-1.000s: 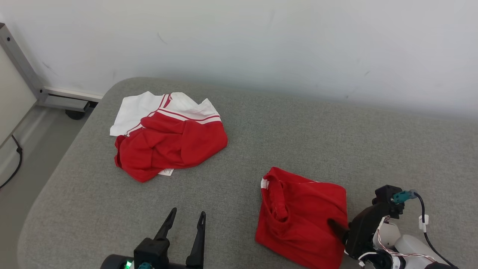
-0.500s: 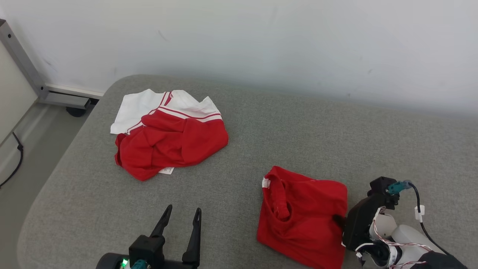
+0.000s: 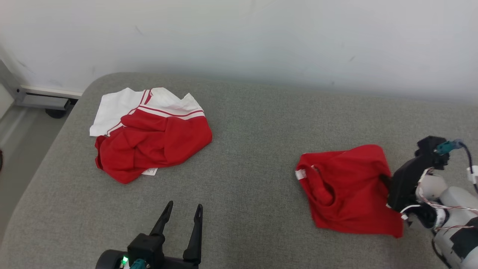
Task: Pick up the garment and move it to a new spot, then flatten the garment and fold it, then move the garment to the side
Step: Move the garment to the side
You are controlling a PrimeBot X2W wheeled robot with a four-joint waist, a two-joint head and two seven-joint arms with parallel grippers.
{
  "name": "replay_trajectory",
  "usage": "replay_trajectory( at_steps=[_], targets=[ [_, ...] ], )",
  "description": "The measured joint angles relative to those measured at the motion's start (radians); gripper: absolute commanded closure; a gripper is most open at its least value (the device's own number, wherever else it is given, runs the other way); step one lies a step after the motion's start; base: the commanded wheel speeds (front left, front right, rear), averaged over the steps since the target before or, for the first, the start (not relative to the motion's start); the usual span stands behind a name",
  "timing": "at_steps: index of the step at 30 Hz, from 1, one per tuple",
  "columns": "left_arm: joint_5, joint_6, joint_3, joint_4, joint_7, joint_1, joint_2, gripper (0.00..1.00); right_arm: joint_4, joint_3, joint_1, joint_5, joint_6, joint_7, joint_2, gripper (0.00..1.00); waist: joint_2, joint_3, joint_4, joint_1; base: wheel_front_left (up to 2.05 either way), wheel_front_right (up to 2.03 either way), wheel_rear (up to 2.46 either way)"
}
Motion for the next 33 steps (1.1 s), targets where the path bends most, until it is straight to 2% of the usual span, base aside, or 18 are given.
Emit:
replay_trajectory(
  at_steps=[13, 20, 27, 33],
  targets=[
    [0.016, 0.0, -0.001, -0.055, 0.001, -0.022, 0.012, 0.0, 0.071, -0.053, -0.123, -0.019, 0.011, 0.025, -0.172, 1.0, 0.0, 0.1, -0.01, 0.0001, 0.0, 0.0, 0.0],
    [0.025, 0.0, 0.003, -0.085, 0.007, -0.04, 0.023, 0.0, 0.08, -0.046, -0.203, -0.048, 0.018, 0.054, -0.222, 1.0, 0.0001, 0.158, -0.02, 0.0001, 0.0, 0.0, 0.0],
    [0.049, 0.0, 0.001, -0.108, 0.019, -0.071, 0.028, 0.0, 0.089, -0.04, -0.319, -0.09, 0.021, 0.092, -0.313, 1.0, 0.0001, 0.217, -0.038, 0.0, 0.0, 0.0, 0.0],
    [0.051, 0.0, 0.003, -0.118, 0.021, -0.081, 0.03, 0.0, 0.106, -0.039, -0.365, -0.102, 0.02, 0.116, -0.336, 1.0, 0.0001, 0.256, -0.045, 0.0001, 0.0, 0.0, 0.0]
  ],
)
